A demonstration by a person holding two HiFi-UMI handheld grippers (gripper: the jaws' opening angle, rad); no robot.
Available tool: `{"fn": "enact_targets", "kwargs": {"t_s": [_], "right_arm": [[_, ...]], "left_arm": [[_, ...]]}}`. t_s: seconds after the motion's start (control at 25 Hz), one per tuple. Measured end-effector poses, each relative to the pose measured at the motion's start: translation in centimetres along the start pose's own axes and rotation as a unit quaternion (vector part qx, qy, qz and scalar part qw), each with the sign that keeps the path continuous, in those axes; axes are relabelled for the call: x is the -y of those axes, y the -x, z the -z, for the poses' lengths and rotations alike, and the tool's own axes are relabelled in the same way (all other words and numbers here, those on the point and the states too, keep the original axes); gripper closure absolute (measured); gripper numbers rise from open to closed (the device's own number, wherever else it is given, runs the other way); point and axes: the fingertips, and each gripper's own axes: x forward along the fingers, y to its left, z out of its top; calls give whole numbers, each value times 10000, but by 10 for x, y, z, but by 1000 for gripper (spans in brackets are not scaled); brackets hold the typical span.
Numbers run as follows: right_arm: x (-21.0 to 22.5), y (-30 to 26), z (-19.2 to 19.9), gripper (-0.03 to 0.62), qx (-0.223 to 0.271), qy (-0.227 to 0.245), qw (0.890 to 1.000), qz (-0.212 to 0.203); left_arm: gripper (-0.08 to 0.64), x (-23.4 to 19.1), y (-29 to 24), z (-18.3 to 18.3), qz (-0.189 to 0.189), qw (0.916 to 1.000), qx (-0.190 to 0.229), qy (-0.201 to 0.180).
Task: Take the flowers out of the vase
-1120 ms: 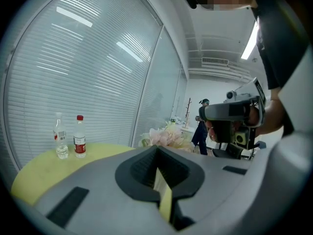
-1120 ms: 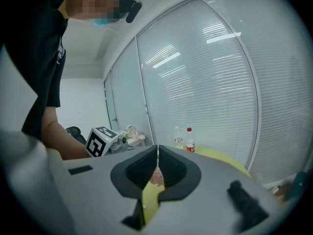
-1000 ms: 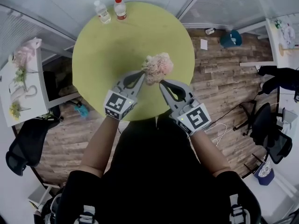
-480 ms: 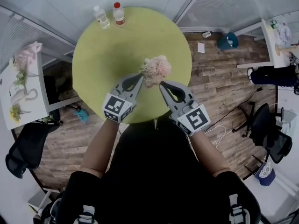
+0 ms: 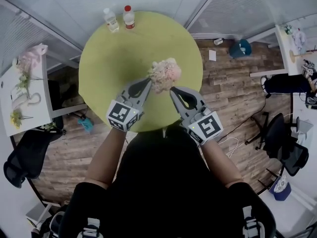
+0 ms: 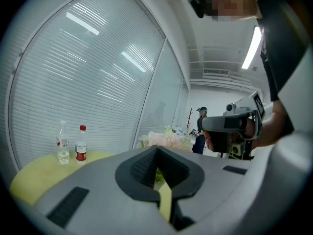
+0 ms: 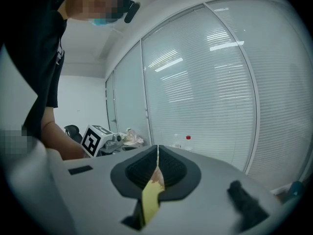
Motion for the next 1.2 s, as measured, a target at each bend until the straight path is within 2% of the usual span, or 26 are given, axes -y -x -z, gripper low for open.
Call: {"fn": "enact_targets", "kwargs": {"t_s": [0.68,1.2], "right_arm": [[-18,3,-13,572,65,227,9997,-60],[-16,15,-26,572,177,286,9994,77]], "left_arm": [[549,-6,33,-22,-233,9991,347,74],[549,12,32,-51,-91,9981,602,-64]]}}
